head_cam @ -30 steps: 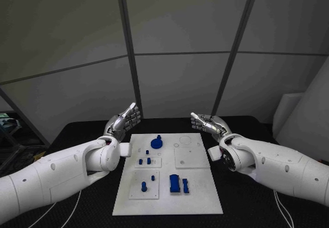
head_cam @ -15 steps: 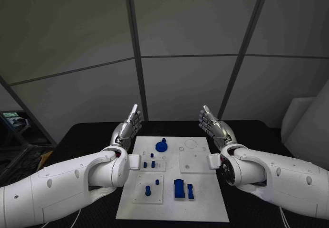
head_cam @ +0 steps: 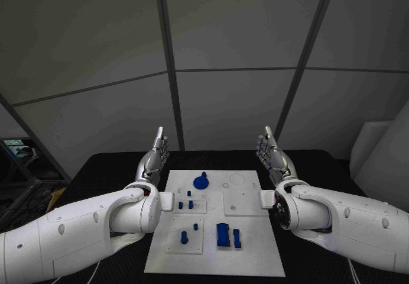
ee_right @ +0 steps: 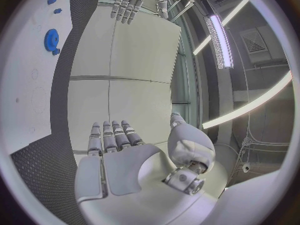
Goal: Assemble the parts on the task board
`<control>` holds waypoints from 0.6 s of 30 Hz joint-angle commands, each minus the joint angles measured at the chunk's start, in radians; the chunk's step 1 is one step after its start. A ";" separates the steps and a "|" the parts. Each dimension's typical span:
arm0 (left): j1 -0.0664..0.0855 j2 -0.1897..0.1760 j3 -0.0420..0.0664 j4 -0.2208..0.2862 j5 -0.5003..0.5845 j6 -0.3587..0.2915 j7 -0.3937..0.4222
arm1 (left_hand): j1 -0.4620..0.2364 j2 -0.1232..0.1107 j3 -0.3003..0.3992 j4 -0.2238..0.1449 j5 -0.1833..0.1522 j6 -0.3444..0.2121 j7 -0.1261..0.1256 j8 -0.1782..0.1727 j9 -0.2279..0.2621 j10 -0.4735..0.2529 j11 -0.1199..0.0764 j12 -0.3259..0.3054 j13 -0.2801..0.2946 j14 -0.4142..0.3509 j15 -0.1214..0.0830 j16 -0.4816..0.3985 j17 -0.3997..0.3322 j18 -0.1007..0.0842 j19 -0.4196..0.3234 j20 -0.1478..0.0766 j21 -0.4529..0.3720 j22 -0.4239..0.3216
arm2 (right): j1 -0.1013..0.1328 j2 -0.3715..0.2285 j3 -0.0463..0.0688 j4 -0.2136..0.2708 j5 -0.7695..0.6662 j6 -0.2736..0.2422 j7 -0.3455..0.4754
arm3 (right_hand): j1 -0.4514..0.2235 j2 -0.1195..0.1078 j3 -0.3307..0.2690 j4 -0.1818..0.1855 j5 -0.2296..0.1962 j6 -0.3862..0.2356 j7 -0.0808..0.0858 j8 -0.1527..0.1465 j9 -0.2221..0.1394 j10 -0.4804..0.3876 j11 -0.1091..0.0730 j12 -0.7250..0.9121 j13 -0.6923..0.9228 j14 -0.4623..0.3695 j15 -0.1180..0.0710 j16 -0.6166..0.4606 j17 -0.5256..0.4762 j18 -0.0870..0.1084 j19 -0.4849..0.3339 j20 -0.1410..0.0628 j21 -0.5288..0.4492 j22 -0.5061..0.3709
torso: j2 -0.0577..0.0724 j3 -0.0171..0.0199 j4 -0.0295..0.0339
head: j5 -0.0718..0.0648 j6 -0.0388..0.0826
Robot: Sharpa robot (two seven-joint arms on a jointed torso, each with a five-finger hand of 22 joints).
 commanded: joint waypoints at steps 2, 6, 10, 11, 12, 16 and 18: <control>0.002 0.000 0.001 0.002 -0.018 -0.014 0.017 | -0.079 0.000 -0.006 0.000 -0.007 -0.054 -0.002 -0.005 -0.001 -0.057 -0.001 -0.007 -0.002 -0.048 -0.001 -0.006 -0.002 -0.039 -0.103 -0.005 -0.006 -0.027 | 0.002 0.000 0.000 0.003 0.008 -0.016 0.020 | -0.096 0.000 0.001 -0.011 -0.009 -0.060 -0.002 -0.004 -0.002 -0.067 -0.001 -0.003 -0.002 -0.064 -0.001 -0.005 -0.001 -0.022 -0.052 -0.004 -0.007 -0.024 | 0.000 0.0000 0.0000 | 0.000 0.000; 0.002 0.000 0.001 0.002 -0.018 -0.014 0.017 | -0.104 0.000 -0.006 0.000 -0.007 -0.070 -0.002 -0.005 -0.001 -0.074 -0.001 -0.007 -0.002 -0.063 -0.001 -0.006 -0.002 -0.039 -0.103 -0.005 -0.006 -0.027 | 0.002 0.000 0.000 0.003 0.008 -0.016 0.020 | -0.124 0.000 0.001 -0.011 -0.009 -0.077 -0.002 -0.004 -0.002 -0.084 -0.001 -0.003 -0.002 -0.081 -0.001 -0.005 -0.001 -0.022 -0.068 -0.004 -0.007 -0.024 | 0.000 0.0000 0.0000 | 0.000 0.000; 0.002 0.000 0.001 0.002 -0.018 -0.014 0.017 | -0.131 0.000 -0.006 0.000 -0.007 -0.158 -0.002 -0.005 -0.001 -0.091 -0.001 -0.007 -0.002 -0.144 -0.001 -0.006 -0.002 -0.039 -0.103 -0.005 -0.006 -0.027 | 0.002 0.000 0.000 0.003 0.008 -0.016 0.020 | -0.144 0.000 0.001 -0.011 -0.009 -0.090 -0.002 -0.004 -0.002 -0.099 -0.001 -0.003 -0.002 -0.096 -0.001 -0.005 -0.001 -0.022 -0.079 -0.004 -0.007 -0.024 | 0.000 0.0000 0.0000 | 0.000 0.000; 0.002 0.000 0.001 0.002 -0.018 -0.014 0.017 | -0.150 0.000 -0.006 0.000 -0.007 -0.158 -0.002 -0.005 -0.001 -0.164 -0.001 -0.007 -0.002 -0.144 -0.001 -0.006 -0.002 -0.039 -0.103 -0.005 -0.006 -0.027 | 0.002 0.000 0.000 0.003 0.008 -0.016 0.020 | -0.151 0.000 0.001 -0.011 -0.009 -0.093 -0.002 -0.004 -0.002 -0.102 -0.001 -0.003 -0.002 -0.098 -0.001 -0.005 -0.001 -0.022 -0.081 -0.004 -0.007 -0.024 | 0.000 0.0000 0.0000 | 0.000 0.000; 0.002 0.000 0.001 0.002 -0.018 -0.014 0.017 | -0.231 0.000 -0.006 0.000 -0.007 -0.158 -0.002 -0.005 -0.001 -0.164 -0.001 -0.007 -0.002 -0.144 -0.001 -0.006 -0.002 -0.039 -0.103 -0.005 -0.006 -0.027 | 0.002 0.000 0.000 0.003 0.008 -0.016 0.020 | -0.155 0.000 0.001 -0.011 -0.009 -0.094 -0.002 -0.004 -0.002 -0.106 -0.001 -0.003 -0.002 -0.100 -0.001 -0.005 -0.001 -0.022 -0.084 -0.004 -0.007 -0.024 | 0.000 0.0000 0.0000 | 0.000 0.000; 0.002 0.000 0.001 0.002 -0.018 -0.014 0.017 | -0.231 0.000 -0.006 0.000 -0.007 -0.158 -0.002 -0.005 -0.001 -0.164 -0.001 -0.007 -0.002 -0.144 -0.001 -0.006 -0.002 -0.039 -0.103 -0.005 -0.006 -0.027 | 0.002 0.000 0.000 0.003 0.008 -0.016 0.020 | -0.171 0.000 0.001 -0.011 -0.009 -0.173 -0.002 -0.004 -0.002 -0.115 -0.001 -0.003 -0.002 -0.113 -0.001 -0.005 -0.001 -0.022 -0.154 -0.004 -0.007 -0.024 | 0.000 0.0000 0.0000 | 0.000 0.000; 0.002 0.000 0.001 0.002 -0.018 -0.014 0.017 | -0.231 0.000 -0.006 0.000 -0.007 -0.158 -0.002 -0.005 -0.001 -0.164 -0.001 -0.007 -0.002 -0.144 -0.001 -0.006 -0.002 -0.039 -0.103 -0.005 -0.006 -0.027 | 0.002 0.000 0.000 0.003 0.008 -0.016 0.020 | -0.203 0.000 0.001 -0.011 -0.009 -0.173 -0.002 -0.004 -0.002 -0.190 -0.001 -0.003 -0.002 -0.183 -0.001 -0.005 -0.001 -0.022 -0.154 -0.004 -0.007 -0.024 | 0.000 0.0000 0.0000 | 0.000 0.000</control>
